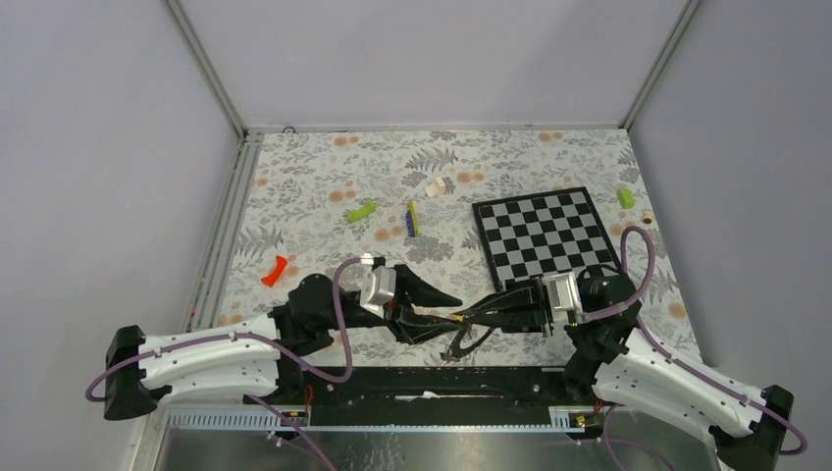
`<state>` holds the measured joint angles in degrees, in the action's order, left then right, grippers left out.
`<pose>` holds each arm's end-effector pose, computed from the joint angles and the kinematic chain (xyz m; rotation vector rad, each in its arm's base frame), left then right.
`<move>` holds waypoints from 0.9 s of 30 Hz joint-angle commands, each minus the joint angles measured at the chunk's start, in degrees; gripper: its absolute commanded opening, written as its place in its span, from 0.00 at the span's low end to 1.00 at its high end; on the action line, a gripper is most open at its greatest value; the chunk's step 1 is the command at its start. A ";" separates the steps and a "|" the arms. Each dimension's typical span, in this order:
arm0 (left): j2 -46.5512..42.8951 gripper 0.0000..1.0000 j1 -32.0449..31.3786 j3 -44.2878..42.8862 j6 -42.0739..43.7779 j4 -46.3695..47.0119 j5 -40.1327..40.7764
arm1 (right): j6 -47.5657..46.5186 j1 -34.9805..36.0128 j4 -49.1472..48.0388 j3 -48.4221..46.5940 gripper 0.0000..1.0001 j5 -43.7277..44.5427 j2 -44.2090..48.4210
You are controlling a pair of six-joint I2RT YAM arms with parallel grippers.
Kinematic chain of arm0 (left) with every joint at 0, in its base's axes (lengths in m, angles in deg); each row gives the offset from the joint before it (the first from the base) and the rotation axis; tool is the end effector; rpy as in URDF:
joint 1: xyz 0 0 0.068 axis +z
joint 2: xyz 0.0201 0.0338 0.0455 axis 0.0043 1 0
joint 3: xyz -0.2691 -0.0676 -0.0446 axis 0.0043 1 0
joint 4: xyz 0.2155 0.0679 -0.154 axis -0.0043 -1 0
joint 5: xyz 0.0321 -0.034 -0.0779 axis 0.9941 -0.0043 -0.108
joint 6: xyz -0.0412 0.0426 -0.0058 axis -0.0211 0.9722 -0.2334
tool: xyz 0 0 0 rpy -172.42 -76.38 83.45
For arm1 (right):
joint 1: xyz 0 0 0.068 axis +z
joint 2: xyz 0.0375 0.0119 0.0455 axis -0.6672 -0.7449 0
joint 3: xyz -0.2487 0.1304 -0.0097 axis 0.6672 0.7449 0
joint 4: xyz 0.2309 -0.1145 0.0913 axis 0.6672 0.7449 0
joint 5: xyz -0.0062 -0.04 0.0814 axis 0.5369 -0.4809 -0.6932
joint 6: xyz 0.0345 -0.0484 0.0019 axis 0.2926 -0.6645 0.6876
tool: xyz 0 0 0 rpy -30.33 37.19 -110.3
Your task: Remove the keys from the keyring
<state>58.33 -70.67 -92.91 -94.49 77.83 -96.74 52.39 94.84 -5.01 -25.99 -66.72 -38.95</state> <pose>0.0563 -0.2089 0.3462 1.0119 1.0345 -1.3980 0.0611 0.1358 0.3737 -1.1625 0.4434 1.2205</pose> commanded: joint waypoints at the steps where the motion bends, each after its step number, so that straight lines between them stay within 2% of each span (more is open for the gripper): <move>1: 0.63 0.43 0.07 -1.56 -0.59 4.34 -0.64 | 0.58 0.18 -3.49 -1.94 0.00 -1.43 -0.31; 13: 0.67 0.44 -0.10 -1.57 -2.90 6.68 -5.65 | -0.03 0.18 -2.90 -1.89 0.00 -1.32 -0.19; 20: -1.00 0.50 -0.28 -1.87 -4.47 6.36 -7.97 | -0.98 0.14 -2.90 -1.69 0.00 -0.30 0.31; 27: -5.46 0.54 -0.28 -0.35 -4.18 4.15 -6.59 | -0.99 0.18 -1.80 -2.15 0.00 -1.26 1.54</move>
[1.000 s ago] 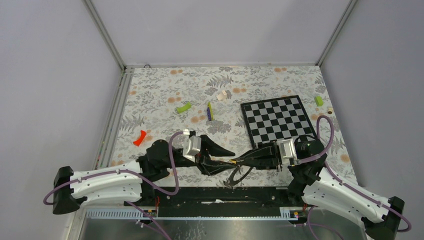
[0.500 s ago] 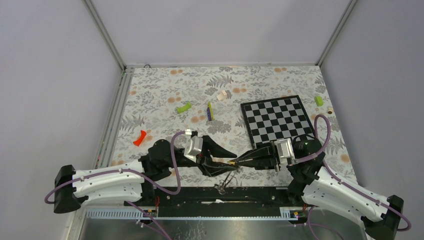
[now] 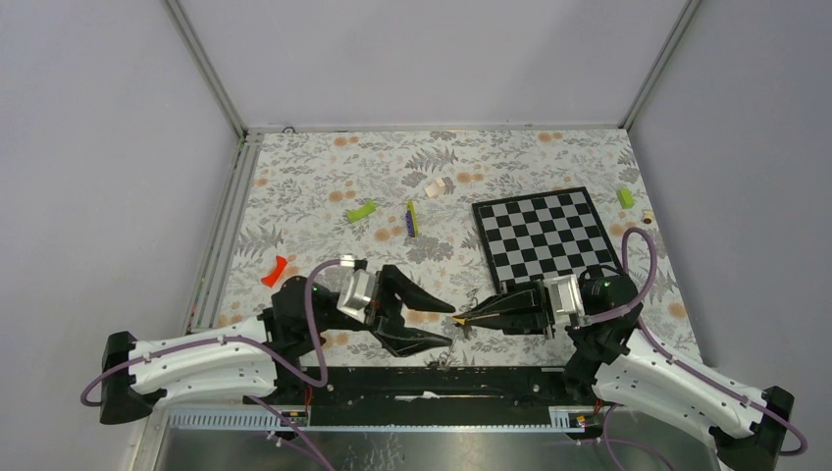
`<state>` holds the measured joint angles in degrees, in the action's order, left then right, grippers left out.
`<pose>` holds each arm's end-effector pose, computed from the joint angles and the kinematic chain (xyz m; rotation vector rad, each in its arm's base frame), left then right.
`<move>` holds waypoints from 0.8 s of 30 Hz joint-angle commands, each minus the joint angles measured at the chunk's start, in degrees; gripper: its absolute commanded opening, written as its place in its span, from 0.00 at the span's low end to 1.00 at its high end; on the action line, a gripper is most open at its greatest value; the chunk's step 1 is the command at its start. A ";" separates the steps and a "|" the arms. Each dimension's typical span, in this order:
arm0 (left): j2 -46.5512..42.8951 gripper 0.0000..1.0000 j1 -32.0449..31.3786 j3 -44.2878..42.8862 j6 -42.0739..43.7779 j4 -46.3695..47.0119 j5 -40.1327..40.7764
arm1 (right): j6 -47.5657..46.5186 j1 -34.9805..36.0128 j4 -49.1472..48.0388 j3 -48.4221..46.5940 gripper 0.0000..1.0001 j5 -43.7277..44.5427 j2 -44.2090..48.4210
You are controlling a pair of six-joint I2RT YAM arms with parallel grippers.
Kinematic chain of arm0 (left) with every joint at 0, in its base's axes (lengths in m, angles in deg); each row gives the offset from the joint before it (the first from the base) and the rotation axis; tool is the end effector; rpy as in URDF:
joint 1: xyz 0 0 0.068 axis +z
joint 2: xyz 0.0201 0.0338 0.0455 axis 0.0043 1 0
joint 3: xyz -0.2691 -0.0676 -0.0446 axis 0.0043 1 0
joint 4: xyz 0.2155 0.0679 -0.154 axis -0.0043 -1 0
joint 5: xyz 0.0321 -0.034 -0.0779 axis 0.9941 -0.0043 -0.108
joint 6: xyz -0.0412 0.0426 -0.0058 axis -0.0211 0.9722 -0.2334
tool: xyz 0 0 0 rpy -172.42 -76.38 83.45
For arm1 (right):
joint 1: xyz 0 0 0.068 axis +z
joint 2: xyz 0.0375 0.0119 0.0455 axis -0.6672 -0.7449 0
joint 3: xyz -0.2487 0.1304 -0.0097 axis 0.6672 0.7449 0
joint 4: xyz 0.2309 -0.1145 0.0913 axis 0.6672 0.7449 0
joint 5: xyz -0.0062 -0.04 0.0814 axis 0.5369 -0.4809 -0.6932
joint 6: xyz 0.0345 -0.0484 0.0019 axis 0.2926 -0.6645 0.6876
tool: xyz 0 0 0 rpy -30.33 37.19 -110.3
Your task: Remove the keys from the keyring
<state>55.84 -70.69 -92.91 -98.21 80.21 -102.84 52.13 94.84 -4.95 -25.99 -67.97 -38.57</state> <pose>0.0478 -0.1974 0.3584 1.0405 0.9377 -1.5203 0.0592 0.1343 0.3740 -1.1799 0.4231 1.2220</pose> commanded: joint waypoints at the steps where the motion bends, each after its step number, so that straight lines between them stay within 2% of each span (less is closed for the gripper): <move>1: -3.55 0.54 -0.25 -0.15 -0.25 1.29 -0.06 | -0.61 0.18 -1.81 -2.16 0.00 -0.34 1.28; 7: -5.28 0.53 -0.25 0.70 0.36 0.07 3.28 | 1.57 0.18 -3.51 -2.52 0.00 -3.17 0.74; 16: -1.46 0.43 -0.25 -0.79 0.23 0.18 6.03 | 2.87 0.18 -4.59 -3.90 0.00 -5.99 -0.22; 24: 0.70 0.44 -0.25 0.89 0.45 4.28 9.75 | 3.40 0.18 -4.59 -4.41 0.00 -6.85 -0.31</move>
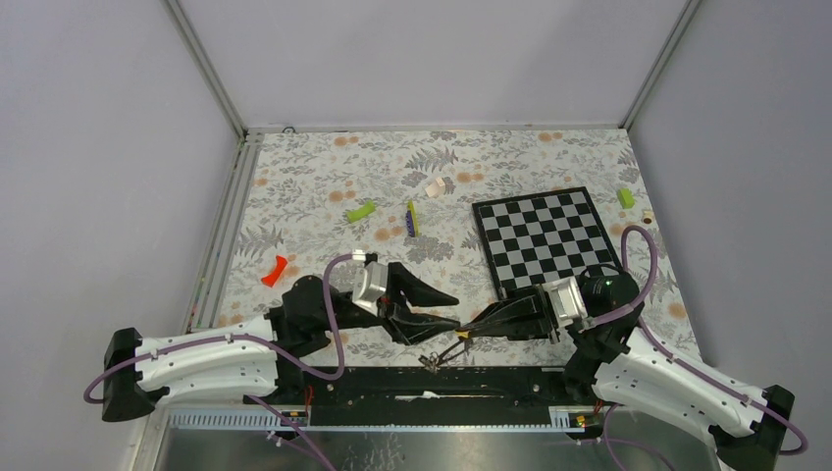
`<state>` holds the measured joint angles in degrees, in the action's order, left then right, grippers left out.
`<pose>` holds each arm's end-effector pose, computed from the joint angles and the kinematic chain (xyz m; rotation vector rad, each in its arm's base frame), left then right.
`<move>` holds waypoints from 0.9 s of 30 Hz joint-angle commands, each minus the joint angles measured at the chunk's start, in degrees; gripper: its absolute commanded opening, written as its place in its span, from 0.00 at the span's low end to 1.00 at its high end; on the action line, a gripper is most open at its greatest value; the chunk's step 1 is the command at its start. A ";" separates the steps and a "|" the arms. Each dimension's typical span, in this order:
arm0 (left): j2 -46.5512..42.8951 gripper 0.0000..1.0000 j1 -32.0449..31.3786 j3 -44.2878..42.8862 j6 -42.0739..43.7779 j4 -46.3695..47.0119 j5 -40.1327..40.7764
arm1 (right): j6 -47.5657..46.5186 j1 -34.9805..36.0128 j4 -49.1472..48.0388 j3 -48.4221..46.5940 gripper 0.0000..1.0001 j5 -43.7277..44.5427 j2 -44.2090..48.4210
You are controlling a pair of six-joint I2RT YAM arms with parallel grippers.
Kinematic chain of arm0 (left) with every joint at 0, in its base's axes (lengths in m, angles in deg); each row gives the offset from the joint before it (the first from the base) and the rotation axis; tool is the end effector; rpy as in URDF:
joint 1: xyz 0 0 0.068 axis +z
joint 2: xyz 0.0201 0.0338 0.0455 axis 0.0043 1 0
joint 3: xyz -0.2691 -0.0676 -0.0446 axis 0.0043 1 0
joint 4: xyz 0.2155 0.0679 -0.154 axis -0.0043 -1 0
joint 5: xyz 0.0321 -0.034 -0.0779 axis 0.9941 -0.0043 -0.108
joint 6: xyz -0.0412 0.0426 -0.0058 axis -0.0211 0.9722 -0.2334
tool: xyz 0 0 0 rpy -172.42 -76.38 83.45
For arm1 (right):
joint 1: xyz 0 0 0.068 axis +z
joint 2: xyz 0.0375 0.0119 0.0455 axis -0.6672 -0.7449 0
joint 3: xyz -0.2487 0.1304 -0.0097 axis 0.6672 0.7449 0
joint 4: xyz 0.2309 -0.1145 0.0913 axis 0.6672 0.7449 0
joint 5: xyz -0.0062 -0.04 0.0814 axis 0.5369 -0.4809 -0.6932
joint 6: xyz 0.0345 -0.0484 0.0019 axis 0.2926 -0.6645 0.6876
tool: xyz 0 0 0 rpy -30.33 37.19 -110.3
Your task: Remove the keys from the keyring
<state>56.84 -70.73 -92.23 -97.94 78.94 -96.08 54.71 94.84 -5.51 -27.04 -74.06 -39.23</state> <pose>0.0545 -0.2029 0.3490 0.9628 1.0438 -1.4471 0.0557 0.1342 0.3772 -1.2646 0.3777 1.2878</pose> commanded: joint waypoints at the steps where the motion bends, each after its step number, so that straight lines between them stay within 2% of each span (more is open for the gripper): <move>1: -0.36 0.45 -0.21 0.45 0.19 6.01 3.56 | 0.82 0.18 -3.97 -3.37 0.00 -0.81 0.36; 9: 0.79 0.45 -0.21 0.73 0.19 7.02 4.76 | 0.91 0.26 -3.87 -3.61 0.00 -1.04 0.01; 20: 4.94 0.47 -0.38 -1.95 -0.66 6.54 -0.40 | 0.91 0.27 -3.81 -3.59 0.00 -0.86 -0.14; 27: 3.72 0.48 -0.56 -1.28 -0.87 7.98 -2.15 | 0.82 0.27 -3.61 -3.43 0.00 -0.61 -0.27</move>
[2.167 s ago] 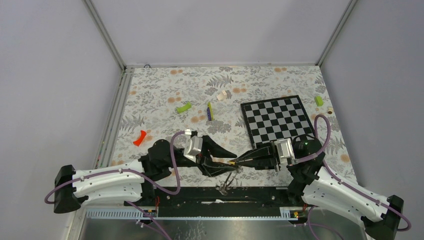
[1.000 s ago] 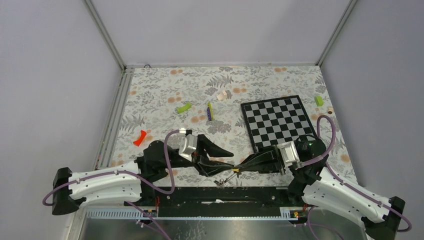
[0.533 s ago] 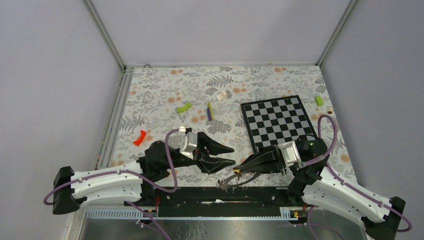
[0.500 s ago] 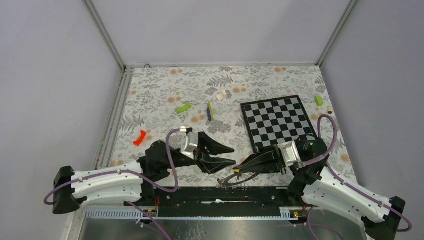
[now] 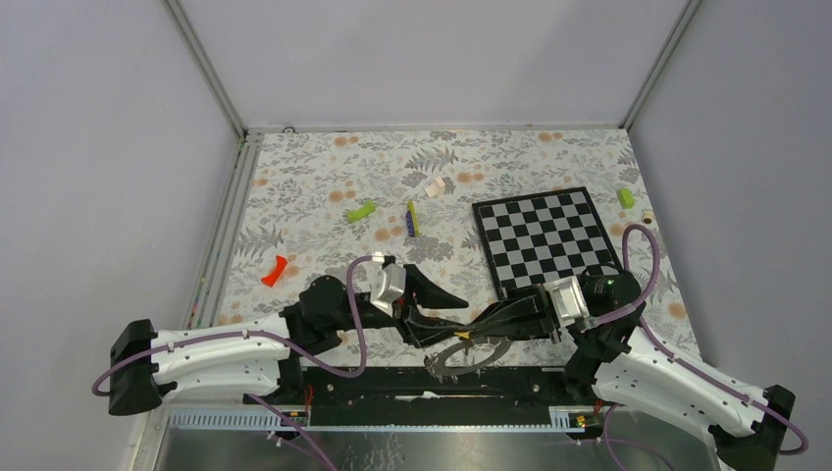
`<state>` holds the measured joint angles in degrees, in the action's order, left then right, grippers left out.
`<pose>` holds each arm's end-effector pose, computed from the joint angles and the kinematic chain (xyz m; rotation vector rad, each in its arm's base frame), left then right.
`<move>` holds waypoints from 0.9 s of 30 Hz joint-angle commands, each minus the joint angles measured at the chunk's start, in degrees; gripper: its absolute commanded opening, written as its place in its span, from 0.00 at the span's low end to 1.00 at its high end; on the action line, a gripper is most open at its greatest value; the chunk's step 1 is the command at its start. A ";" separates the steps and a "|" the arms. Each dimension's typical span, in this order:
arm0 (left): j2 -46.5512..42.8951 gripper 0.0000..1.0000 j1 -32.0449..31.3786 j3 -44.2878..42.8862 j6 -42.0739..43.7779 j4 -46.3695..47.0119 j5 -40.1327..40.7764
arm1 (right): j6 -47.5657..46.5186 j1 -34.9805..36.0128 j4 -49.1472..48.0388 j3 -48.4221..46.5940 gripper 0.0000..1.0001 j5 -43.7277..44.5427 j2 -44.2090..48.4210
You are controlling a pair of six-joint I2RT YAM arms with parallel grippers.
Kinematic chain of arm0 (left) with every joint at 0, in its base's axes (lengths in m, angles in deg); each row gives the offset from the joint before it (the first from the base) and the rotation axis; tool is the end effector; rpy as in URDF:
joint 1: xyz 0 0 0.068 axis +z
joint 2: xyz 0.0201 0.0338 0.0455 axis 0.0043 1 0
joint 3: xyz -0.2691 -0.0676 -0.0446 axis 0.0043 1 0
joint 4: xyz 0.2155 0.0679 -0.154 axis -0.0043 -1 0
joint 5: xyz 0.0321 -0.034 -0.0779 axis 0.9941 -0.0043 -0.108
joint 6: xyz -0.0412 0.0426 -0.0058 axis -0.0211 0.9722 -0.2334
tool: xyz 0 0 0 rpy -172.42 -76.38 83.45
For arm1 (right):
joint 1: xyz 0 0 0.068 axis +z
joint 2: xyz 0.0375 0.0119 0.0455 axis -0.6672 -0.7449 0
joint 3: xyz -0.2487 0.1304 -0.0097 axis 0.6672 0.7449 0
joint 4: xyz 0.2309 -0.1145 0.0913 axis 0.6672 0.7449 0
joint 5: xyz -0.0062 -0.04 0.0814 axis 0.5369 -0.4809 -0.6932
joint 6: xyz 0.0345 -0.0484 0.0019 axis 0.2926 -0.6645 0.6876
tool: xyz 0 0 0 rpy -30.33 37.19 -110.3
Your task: Remove the keys from the keyring
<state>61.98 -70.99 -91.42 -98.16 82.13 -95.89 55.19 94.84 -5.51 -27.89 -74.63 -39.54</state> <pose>0.0598 -0.2209 0.3320 0.9839 1.0946 -1.4431 0.0553 0.1340 0.3813 -1.2702 0.3686 1.2943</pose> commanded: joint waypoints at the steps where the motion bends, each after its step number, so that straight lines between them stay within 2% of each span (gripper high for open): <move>1: -1.62 0.48 -0.30 -2.06 -0.73 4.87 -2.52 | 0.34 0.27 -3.65 -2.47 0.00 -0.03 -0.03; 27: -1.05 0.49 -1.42 -3.72 -1.35 4.66 -6.71 | -0.01 0.25 -3.52 -1.89 0.00 1.03 -0.43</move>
<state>61.37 -71.72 -92.29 -98.99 83.40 -100.19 55.21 94.95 -5.51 -27.89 -74.61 -39.97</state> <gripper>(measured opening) 0.483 0.026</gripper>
